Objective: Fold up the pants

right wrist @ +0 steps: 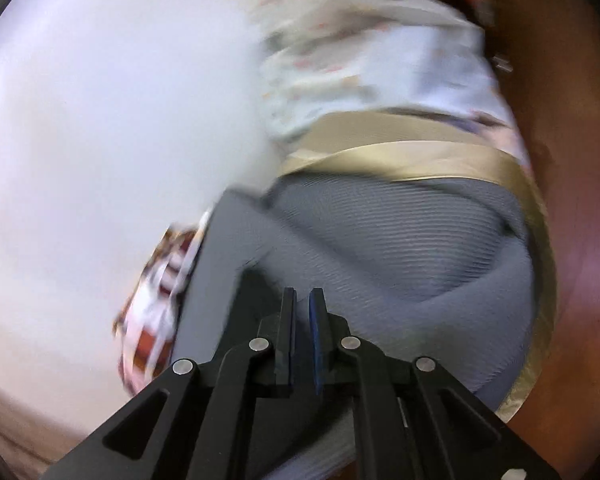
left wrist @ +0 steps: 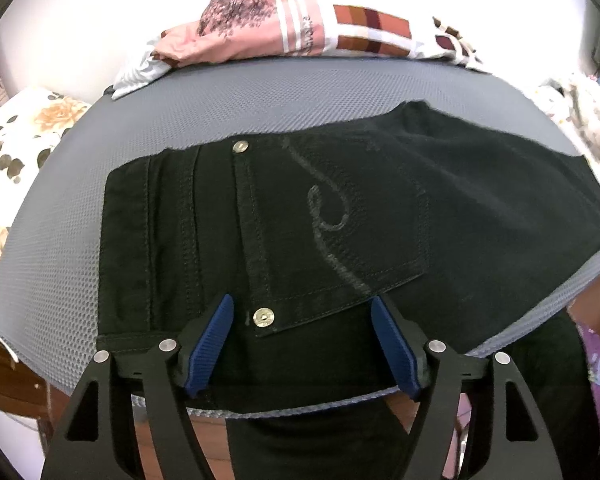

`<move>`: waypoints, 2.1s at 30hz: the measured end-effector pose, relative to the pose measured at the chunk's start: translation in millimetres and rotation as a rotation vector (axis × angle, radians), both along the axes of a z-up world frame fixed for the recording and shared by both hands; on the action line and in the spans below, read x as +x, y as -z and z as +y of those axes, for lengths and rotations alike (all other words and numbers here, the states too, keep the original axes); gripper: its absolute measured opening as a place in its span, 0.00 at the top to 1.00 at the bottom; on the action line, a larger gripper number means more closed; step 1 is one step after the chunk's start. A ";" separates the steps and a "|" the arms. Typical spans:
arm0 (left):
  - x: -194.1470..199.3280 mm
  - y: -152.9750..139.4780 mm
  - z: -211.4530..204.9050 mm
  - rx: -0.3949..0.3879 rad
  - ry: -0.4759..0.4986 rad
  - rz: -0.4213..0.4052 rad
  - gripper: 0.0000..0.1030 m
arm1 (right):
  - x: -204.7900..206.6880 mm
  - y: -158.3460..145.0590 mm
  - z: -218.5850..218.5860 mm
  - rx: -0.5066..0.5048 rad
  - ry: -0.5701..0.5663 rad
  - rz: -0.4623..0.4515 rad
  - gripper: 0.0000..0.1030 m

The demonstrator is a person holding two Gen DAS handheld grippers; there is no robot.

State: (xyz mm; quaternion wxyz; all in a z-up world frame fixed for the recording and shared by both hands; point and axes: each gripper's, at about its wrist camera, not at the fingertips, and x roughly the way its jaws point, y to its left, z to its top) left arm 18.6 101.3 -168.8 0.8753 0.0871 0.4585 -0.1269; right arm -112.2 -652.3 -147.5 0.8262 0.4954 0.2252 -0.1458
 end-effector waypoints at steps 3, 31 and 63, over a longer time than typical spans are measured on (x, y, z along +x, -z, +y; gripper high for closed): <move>-7.1 -15.1 -4.5 -0.006 0.018 -0.063 0.30 | 50.3 -26.8 54.4 -0.112 -0.283 0.031 0.91; 1.4 -8.5 17.8 -0.023 -0.037 -0.045 0.30 | 233.1 0.7 206.0 -0.468 -0.746 0.358 0.88; 8.2 -17.1 33.8 -0.045 -0.102 -0.073 0.30 | 239.5 -33.4 181.8 -0.609 -0.541 0.318 0.72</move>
